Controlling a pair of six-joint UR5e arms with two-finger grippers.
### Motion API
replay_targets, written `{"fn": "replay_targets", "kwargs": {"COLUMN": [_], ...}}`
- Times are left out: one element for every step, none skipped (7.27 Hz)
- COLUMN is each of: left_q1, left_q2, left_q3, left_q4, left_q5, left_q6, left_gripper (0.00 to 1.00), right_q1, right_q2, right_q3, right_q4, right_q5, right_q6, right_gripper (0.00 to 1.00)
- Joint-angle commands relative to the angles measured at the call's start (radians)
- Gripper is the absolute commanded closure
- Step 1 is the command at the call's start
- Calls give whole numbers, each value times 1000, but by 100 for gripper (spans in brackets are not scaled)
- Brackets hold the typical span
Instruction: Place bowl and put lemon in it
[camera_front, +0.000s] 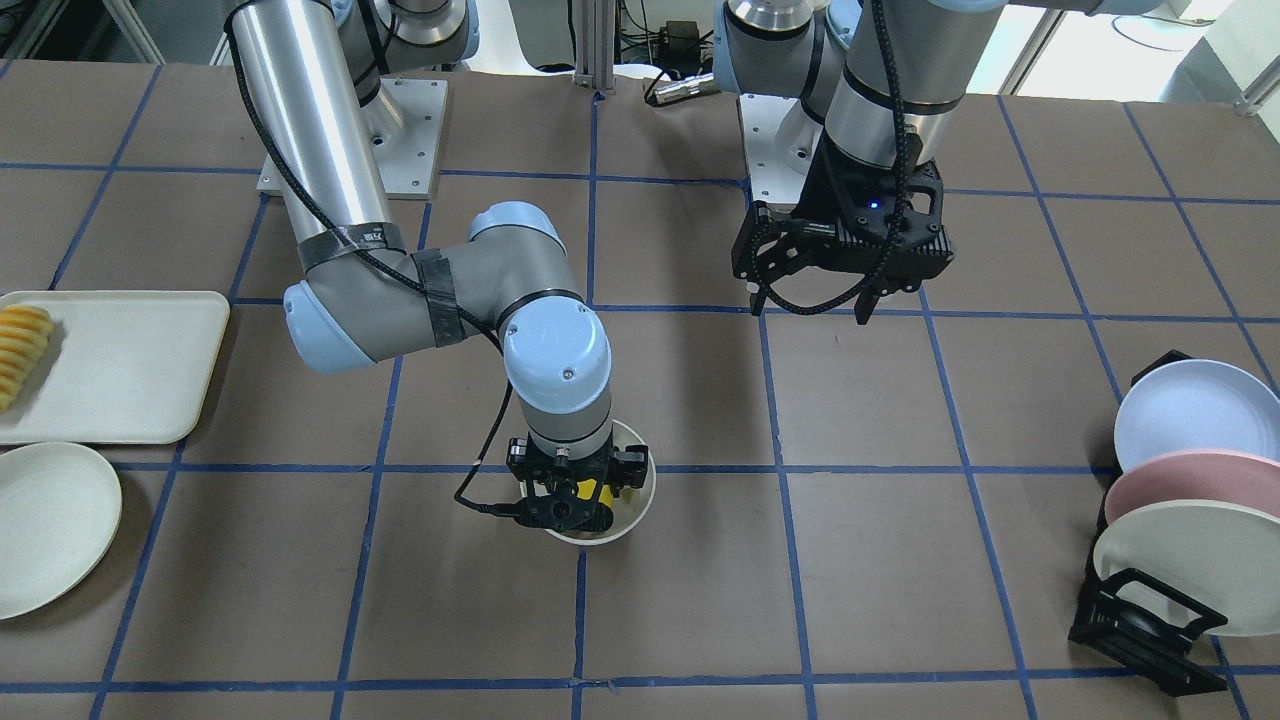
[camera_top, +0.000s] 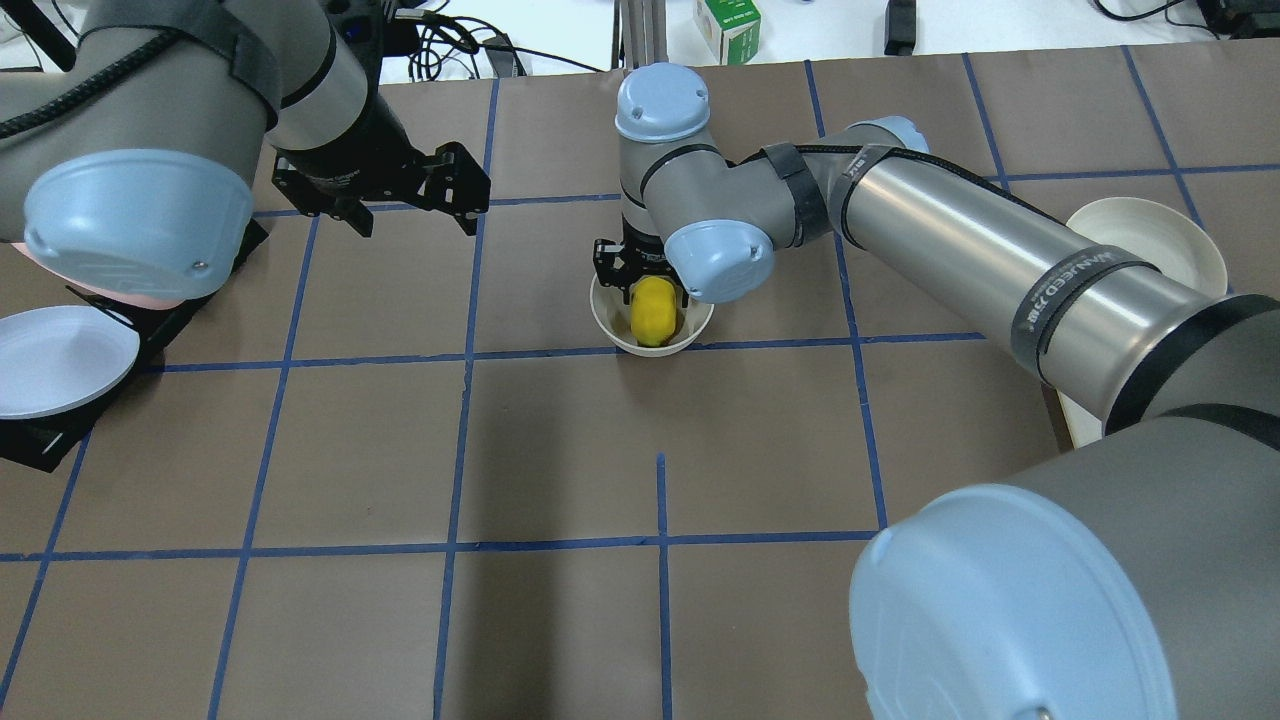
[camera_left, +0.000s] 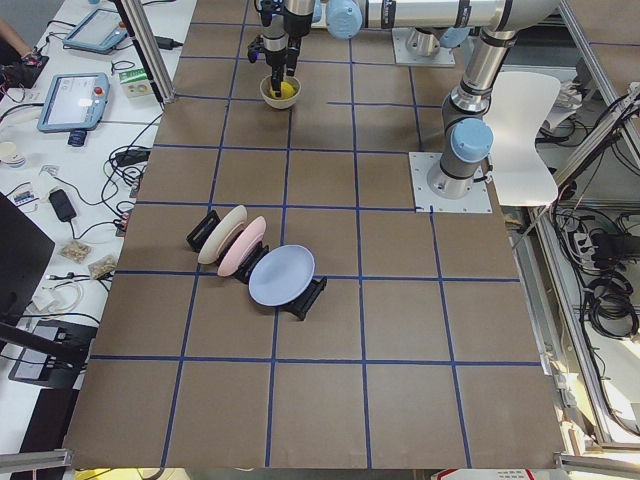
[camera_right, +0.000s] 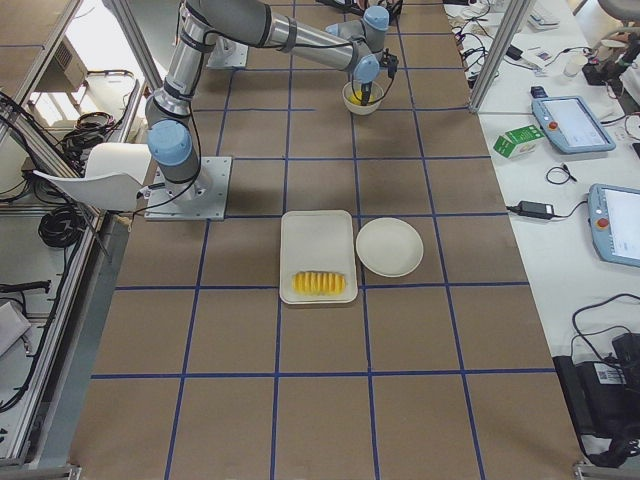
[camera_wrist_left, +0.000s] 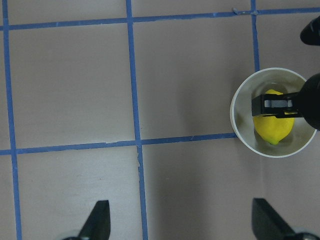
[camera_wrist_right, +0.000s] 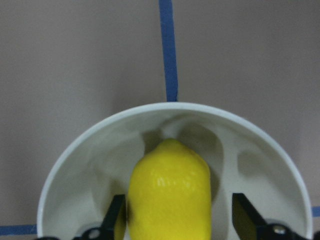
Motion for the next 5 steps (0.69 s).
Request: {"fn": "replay_targets", "kwargs": {"left_q1": [0, 2, 0, 0, 0], "left_q2": [0, 2, 0, 2, 2], "left_q3": [1, 1, 1, 1, 1], "left_q4": [-1, -1, 2, 1, -1], "left_q5": [1, 0, 0, 0, 0], "left_q6": [0, 0, 0, 0, 0], "left_gripper": [0, 0, 0, 0, 0], "right_q1": [-3, -21, -44, -93, -157], "right_q2": [-50, -115, -186, -259, -327], "right_q3": [-8, -11, -9, 0, 8], "right_q4": [19, 93, 162, 231, 293], "right_q5": [-3, -10, -17, -17, -14], "right_q6": [4, -6, -9, -11, -41], "right_gripper": [0, 0, 0, 0, 0]}}
